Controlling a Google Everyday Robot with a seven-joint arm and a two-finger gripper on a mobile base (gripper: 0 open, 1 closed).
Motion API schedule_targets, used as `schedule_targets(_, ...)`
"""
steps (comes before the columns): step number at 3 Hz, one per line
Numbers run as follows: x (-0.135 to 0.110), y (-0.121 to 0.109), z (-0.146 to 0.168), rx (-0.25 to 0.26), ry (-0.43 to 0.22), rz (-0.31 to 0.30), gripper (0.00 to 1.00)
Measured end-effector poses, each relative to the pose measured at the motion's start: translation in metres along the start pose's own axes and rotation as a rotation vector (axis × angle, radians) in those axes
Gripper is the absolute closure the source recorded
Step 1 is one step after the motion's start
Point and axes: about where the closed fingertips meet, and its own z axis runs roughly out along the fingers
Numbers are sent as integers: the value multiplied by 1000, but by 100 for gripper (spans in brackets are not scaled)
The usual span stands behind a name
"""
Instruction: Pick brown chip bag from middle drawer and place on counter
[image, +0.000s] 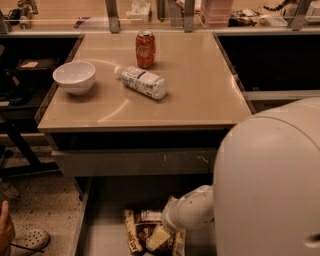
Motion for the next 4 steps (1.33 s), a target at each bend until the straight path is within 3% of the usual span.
schedule_targets(2,27,31,43,-40,-6,48,0)
schedule_targets(3,27,32,45,-39,-12,53,17)
schedule_targets(4,27,32,45,-39,-12,53,41)
